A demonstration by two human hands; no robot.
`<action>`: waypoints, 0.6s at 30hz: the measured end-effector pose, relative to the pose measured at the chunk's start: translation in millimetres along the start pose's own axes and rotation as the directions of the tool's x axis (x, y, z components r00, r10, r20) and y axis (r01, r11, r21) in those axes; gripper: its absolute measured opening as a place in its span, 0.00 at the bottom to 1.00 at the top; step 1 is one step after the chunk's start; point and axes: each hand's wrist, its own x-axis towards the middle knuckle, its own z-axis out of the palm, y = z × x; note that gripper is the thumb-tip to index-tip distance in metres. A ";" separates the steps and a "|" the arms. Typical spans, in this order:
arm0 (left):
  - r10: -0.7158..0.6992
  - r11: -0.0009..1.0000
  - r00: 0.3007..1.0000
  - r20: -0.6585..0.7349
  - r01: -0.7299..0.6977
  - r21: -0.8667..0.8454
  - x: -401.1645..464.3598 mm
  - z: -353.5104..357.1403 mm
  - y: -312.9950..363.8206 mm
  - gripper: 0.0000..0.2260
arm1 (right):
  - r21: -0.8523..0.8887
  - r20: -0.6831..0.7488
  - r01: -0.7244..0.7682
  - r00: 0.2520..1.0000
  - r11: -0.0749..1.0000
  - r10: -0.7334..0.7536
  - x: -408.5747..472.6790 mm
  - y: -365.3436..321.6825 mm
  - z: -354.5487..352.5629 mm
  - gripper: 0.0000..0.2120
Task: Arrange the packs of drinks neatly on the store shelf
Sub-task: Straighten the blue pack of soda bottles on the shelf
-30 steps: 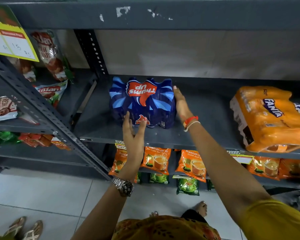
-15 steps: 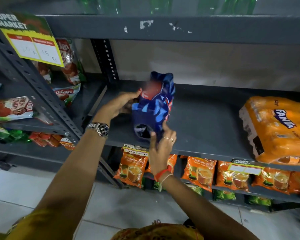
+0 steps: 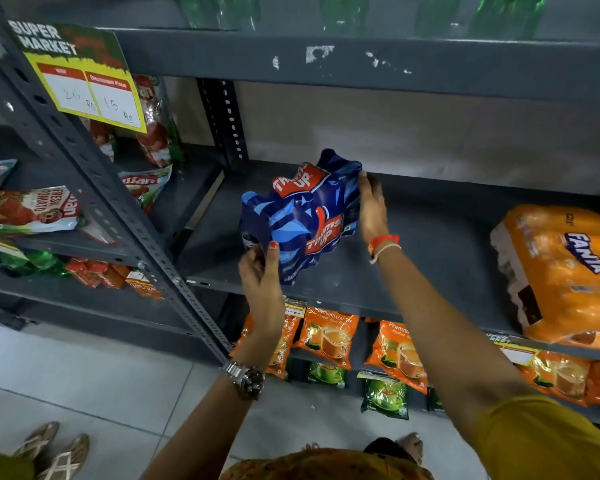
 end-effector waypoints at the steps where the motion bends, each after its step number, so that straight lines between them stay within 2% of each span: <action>1: 0.001 1.000 1.000 0.009 -0.001 0.005 -0.6 0.8 -2.5 0.16 | 0.001 0.052 -0.040 0.998 0.999 0.040 2.3 -1.4 -1.4 0.33; 4: 0.011 1.000 1.000 -0.011 -0.011 0.028 12.1 -3.1 -4.7 0.20 | 0.028 0.051 -0.021 0.999 0.999 0.020 -5.7 7.5 -2.4 0.31; 8: -0.028 0.993 0.996 -0.085 0.037 0.111 58.6 -8.9 5.9 0.24 | -0.033 -0.085 0.116 0.989 0.993 -0.118 -34.8 29.1 5.5 0.23; 13: 0.025 0.993 0.999 -0.047 -0.019 0.118 91.4 -16.1 2.2 0.11 | 0.014 -0.097 0.197 0.976 0.980 -0.195 -71.1 51.0 5.2 0.24; 16: 0.047 0.993 0.998 -0.043 -0.042 0.107 90.2 -16.5 0.8 0.12 | 0.029 -0.049 0.210 0.977 0.977 -0.208 -71.6 50.1 -1.2 0.21; 18: 0.085 0.991 0.994 -0.074 -0.076 0.109 84.8 -15.2 -0.4 0.16 | 0.058 -0.038 0.195 0.980 0.979 -0.193 -70.4 49.8 -9.3 0.20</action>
